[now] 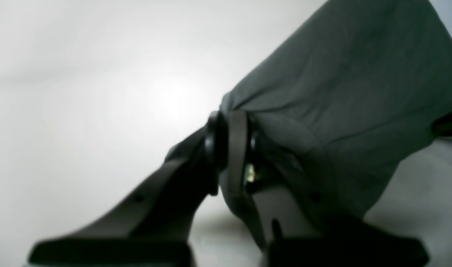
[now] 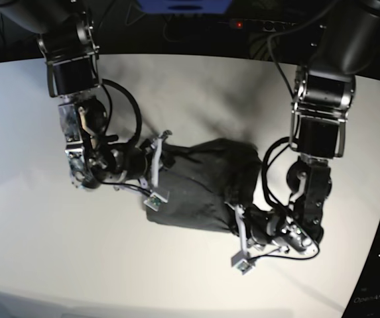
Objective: Fold the T-shirt properly
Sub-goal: 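Lift the bundle ends with both grippers and fold them toward each other, then release the bundle and move the right gripper away from it, then grasp the bundle's edge with the left gripper and lift it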
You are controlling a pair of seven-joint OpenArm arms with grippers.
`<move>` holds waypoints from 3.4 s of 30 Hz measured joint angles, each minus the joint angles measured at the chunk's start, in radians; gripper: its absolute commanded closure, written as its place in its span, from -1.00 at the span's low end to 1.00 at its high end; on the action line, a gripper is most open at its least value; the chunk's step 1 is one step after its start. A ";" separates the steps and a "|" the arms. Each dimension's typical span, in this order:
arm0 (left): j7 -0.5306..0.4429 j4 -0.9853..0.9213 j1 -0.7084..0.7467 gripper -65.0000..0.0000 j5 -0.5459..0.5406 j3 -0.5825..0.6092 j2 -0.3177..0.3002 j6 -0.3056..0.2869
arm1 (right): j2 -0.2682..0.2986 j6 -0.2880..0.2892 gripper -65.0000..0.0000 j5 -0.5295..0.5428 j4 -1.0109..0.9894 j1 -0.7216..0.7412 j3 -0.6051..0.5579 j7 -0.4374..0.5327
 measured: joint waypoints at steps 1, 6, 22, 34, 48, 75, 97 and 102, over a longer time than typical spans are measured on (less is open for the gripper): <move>0.000 0.000 0.000 0.90 0.000 0.000 0.000 0.000 | 0.000 0.000 0.98 0.000 0.000 0.000 0.000 0.003; 0.000 -0.002 0.000 0.69 0.000 0.002 -0.001 0.000 | 0.000 0.000 0.98 0.000 0.000 0.000 0.000 0.005; 0.006 0.016 0.022 0.08 -0.005 -0.003 -0.016 0.000 | 0.000 0.000 0.98 0.000 0.000 0.000 0.000 0.008; 0.004 0.248 0.275 0.08 -0.012 -0.130 -0.053 0.000 | 0.079 0.000 0.98 0.002 0.000 0.051 -0.006 -0.031; -0.027 0.420 0.592 0.08 -0.020 -0.188 -0.042 0.004 | 0.190 0.000 0.98 -0.001 0.011 0.229 -0.154 -0.047; 0.319 0.740 0.616 0.08 -0.010 -0.198 -0.025 0.004 | 0.206 0.011 0.98 0.012 -0.220 0.487 -0.579 0.232; 0.182 0.396 0.456 0.08 0.122 -0.003 0.006 0.000 | 0.387 -0.003 0.98 -0.012 -0.370 0.311 0.188 0.277; 0.115 0.346 0.426 0.08 0.243 0.027 0.045 -0.007 | 0.394 0.000 0.98 0.000 -0.368 0.264 0.245 0.282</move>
